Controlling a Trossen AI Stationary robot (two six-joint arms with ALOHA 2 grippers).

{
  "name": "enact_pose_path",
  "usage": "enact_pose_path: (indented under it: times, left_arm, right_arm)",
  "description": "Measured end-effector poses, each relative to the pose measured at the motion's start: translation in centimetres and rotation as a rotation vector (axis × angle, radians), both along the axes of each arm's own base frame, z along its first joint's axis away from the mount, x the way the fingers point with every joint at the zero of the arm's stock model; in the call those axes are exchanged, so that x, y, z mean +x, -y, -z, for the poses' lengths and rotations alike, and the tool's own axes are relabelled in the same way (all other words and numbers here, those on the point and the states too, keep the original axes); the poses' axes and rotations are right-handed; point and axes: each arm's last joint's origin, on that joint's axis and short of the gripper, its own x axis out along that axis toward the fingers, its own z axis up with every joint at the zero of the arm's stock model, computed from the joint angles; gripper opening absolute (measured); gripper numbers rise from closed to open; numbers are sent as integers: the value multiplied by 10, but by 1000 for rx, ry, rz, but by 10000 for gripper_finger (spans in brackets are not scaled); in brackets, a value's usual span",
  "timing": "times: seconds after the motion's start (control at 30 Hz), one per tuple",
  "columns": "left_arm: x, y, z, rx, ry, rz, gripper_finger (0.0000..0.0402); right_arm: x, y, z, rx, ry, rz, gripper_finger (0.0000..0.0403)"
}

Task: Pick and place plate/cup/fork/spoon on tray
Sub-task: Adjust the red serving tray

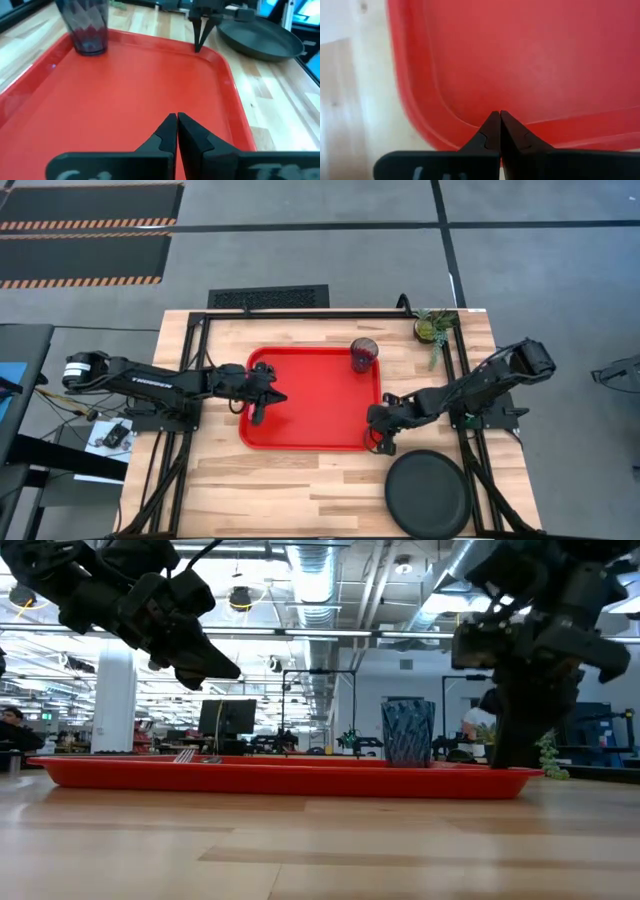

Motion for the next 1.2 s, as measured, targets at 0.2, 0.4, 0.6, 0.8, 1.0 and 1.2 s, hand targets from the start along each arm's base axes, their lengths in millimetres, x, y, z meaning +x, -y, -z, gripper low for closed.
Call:
enact_pose_path:
  times: [0.2, 0.4, 0.6, 0.8, 1.0, 1.2]
  left_arm:
    - [0, 0, 1, -14, -8, -7, 0]
    - [-1, 0, 3, -30, -29, -18, 0]
    - [-1, 0, 3, -34, -37, -27, 0]
    - [-2, 0, 4, -31, -46, -27, 0]
    - [-2, 0, 4, -25, -49, -34, 0]
    - [-2, -1, 3, -10, -41, -32, 0]
  right_arm:
    - [0, 2, 3, -13, -75, 6, 12]
    - [-2, -3, 0, -6, -117, 27, 12]
    - [-5, -10, -2, 4, -139, 33, 12]
    - [-9, -15, -1, 2, -174, 38, 12]
    - [-11, -14, 0, -4, -196, 37, 12]
    - [-12, -14, -1, -14, -196, 33, 12]
